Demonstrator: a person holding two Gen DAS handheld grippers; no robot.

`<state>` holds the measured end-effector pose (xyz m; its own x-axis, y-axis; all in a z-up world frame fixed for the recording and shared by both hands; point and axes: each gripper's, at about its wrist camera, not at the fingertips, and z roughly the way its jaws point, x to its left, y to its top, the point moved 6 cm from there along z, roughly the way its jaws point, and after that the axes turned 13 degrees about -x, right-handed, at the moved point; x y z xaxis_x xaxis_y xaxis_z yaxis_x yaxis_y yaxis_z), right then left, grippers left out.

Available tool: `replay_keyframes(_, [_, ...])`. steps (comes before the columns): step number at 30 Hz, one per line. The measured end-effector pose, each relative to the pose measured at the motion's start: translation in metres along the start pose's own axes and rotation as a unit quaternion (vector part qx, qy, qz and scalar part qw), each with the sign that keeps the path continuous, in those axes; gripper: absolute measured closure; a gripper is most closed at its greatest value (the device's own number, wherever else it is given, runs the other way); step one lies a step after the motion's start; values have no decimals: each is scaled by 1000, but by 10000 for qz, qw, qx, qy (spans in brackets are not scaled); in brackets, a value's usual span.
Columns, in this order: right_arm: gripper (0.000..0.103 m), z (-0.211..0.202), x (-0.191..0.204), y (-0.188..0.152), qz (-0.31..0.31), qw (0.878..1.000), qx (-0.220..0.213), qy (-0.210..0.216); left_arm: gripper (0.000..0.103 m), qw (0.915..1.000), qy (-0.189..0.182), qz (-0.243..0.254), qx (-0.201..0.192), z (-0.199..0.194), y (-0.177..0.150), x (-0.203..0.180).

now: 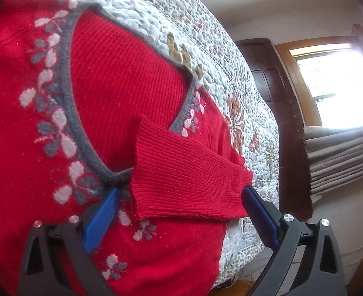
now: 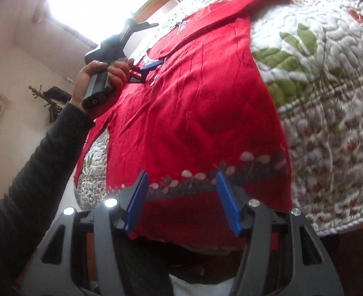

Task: Fold small clothes
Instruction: 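Grasp the other sleeve with the left tool, lay it across the chest, release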

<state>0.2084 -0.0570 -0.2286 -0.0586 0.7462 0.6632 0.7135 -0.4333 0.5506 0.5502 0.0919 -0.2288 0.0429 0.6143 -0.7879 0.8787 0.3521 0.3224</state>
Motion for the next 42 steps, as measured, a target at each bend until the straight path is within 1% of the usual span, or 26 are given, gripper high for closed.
replay_keyframes(1, [45, -1, 3, -3, 42, 10000, -2, 83, 38, 9999, 77, 98, 19, 2, -1, -2])
replay_keyframes(3, [45, -2, 7, -8, 84, 9998, 0, 201, 59, 9996, 249, 154, 16, 2, 0, 2])
replay_keyframes(4, [45, -2, 8, -10, 110, 9996, 4, 252, 73, 9993, 347, 164, 1, 2, -1, 4])
replay_keyframes(5, [45, -2, 10, -12, 123, 9995, 19, 302, 79, 9989, 430, 196, -10, 1, -1, 5])
replay_keyframes(7, [45, -4, 15, -17, 111, 9993, 45, 361, 100, 9980, 582, 252, -59, 0, 1, 6])
replay_keyframes(9, [45, -3, 19, -20, 107, 9991, 53, 397, 100, 9970, 687, 346, -101, -2, 3, 4])
replay_keyframes(10, [45, -4, 20, -20, 102, 9991, 54, 399, 100, 9962, 725, 472, -137, -4, 4, -1])
replay_keyframes(14, [45, -18, 18, -18, 120, 9992, -21, 389, 100, 9940, 652, 850, -213, -20, 13, -28])
replay_keyframes(19, [45, -23, 19, -14, 157, 9992, -83, 368, 100, 9872, 570, 1436, -395, -64, 31, -70])
replay_keyframes(22, [45, -22, 22, -16, 160, 9991, -66, 399, 100, 9820, 656, 1671, -588, -96, 46, -82])
replay_keyframes(23, [45, -21, 22, -17, 153, 9990, -57, 407, 100, 9797, 745, 1733, -684, -110, 53, -80])
replay_keyframes(26, [45, -19, 26, -19, 178, 9988, 18, 457, 100, 9772, 914, 1697, -886, -141, 72, -67])
replay_keyframes(30, [45, -18, 33, -22, 126, 9988, 55, 476, 100, 9765, 1124, 1506, -1051, -169, 90, -30])
replay_keyframes(35, [45, -18, 34, -23, 126, 9990, 65, 425, 100, 9782, 1202, 1270, -1123, -182, 92, 8])
replay_keyframes(42, [45, -14, 36, -25, 118, 9992, 107, 366, 100, 9803, 1108, 1017, -1283, -196, 90, 43])
